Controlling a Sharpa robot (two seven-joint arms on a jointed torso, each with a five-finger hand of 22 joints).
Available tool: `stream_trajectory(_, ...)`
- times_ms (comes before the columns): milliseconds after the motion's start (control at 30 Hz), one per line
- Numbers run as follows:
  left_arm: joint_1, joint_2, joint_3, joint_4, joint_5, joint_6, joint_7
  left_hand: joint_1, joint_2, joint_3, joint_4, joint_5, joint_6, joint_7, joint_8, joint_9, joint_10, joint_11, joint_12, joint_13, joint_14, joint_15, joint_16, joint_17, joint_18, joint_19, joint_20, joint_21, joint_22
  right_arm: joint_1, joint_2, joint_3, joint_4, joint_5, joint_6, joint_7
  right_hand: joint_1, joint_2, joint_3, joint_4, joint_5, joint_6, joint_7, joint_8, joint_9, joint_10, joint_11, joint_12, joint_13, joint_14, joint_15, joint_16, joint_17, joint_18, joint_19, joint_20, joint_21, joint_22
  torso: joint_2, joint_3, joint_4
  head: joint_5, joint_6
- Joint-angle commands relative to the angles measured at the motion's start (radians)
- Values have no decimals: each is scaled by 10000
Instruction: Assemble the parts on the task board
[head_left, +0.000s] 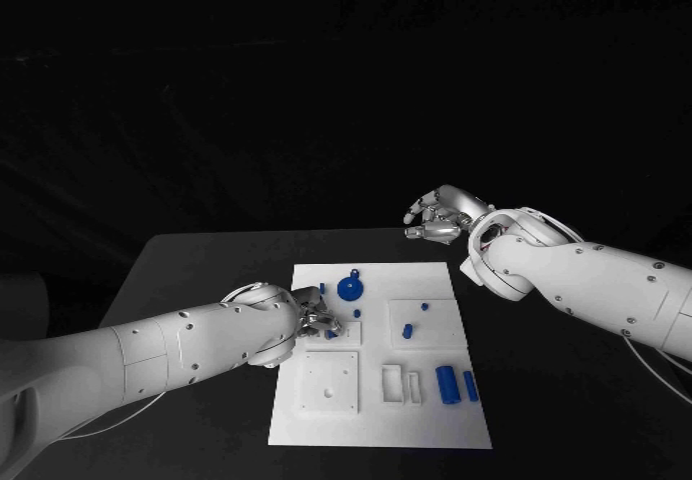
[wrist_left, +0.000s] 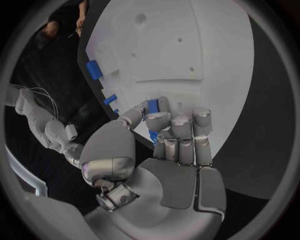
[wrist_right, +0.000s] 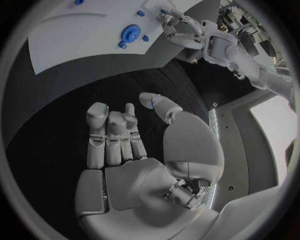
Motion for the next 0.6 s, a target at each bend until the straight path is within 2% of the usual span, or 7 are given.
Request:
stream_trajectory(33,-166,73,-101,64,44,706,-124,33,-124,-8,128,-382,909,-638,30,14,-508,-409,73,-27,42,-513,69,-25,135,-82,-1238,32,115,0,5,4,-2,-27,136,72,40,23,6,-45,41,70,69,-56,10,-40,-9,32,-11,-65,-34,-36,-14,851,12,-54,-68,147,-1,-3,-6,1,11)
stream_trajectory(267,-166,78,-102,62,44,729,-119,10,-196,-24,271,-699,904,-638,41,0,-517,-414,99,-57,35,-517,89,-49,141,-92,-1238,33,118,-4,9,4,-2,-41,158,67,84,34,14,-88,58,69,67,-61,15,-42,-11,40,-17,-65,-36,-36,-13,851,13,-57,-69,149,0,6,-1,-9,18)
stream_trajectory(600,-166,83,-99,12,44,657,-110,36,-195,-10,359,-885,899,-640,50,-10,-526,-418,119,-79,26,-522,102,-68,152,-98,-1242,34,120,-6,9,4,-5,-45,154,66,86,34,10,-97,57,72,68,-61,17,-42,-10,42,-20,-64,-36,-36,-13,851,14,-56,-69,150,2,0,-10,-9,46)
